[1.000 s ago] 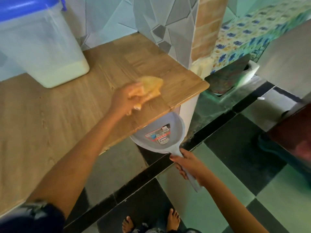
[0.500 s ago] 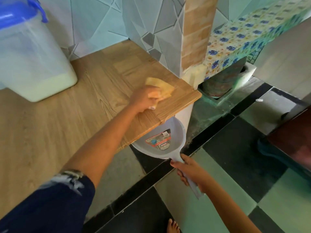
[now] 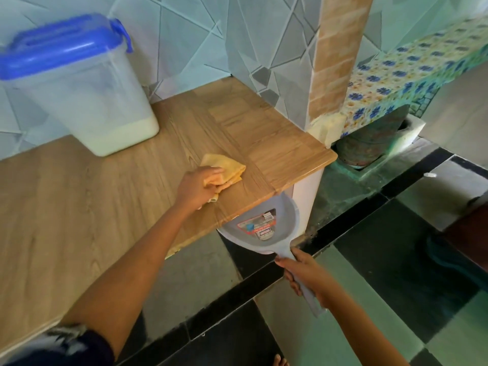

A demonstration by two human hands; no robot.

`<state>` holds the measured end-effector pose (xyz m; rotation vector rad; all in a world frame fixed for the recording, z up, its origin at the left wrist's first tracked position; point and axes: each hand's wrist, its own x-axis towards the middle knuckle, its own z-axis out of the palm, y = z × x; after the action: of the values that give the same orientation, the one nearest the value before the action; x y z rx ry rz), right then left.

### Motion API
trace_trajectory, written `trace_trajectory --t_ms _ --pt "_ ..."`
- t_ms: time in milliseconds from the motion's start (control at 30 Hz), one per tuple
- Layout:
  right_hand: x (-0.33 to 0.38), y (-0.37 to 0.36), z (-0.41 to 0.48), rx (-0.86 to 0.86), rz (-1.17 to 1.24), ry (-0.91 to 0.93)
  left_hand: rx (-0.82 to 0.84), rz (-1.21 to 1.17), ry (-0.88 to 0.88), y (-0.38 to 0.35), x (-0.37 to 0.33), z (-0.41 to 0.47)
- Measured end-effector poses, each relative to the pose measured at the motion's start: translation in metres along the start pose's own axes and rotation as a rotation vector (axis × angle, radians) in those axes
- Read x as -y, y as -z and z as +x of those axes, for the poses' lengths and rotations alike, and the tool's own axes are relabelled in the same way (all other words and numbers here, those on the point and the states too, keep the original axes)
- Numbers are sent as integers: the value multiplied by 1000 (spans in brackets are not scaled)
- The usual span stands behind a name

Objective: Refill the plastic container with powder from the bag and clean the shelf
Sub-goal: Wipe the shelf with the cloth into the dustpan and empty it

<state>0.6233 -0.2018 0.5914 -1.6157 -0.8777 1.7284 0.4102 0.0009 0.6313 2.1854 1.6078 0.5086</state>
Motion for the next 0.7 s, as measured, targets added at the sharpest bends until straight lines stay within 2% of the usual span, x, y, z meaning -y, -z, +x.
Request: trace_trajectory --t_ms 67,167,233,333,433,533,600,700 --pt "1 -7 -1 8 -5 0 28 -18 -77 -15 -16 -17" --pt "0 -22 -7 36 -21 1 181 -149 -251 -20 -48 -50" --pt "-2 -35 -13 49 -30 1 223 -276 -293 -10 -48 -71" --pt "-9 -57 -23 64 -72 2 17 -399 -141 29 -10 -91" --pt "-17 -85 -34 94 -76 1 -183 -152 117 79 65 -104" --pt "-25 -119 -45 111 -87 -8 -136 119 363 109 135 -131" --pt "-32 -144 -52 134 -111 -12 -95 163 371 109 152 -156" --pt "-42 -183 -63 156 -143 -23 8 56 180 101 134 -189"
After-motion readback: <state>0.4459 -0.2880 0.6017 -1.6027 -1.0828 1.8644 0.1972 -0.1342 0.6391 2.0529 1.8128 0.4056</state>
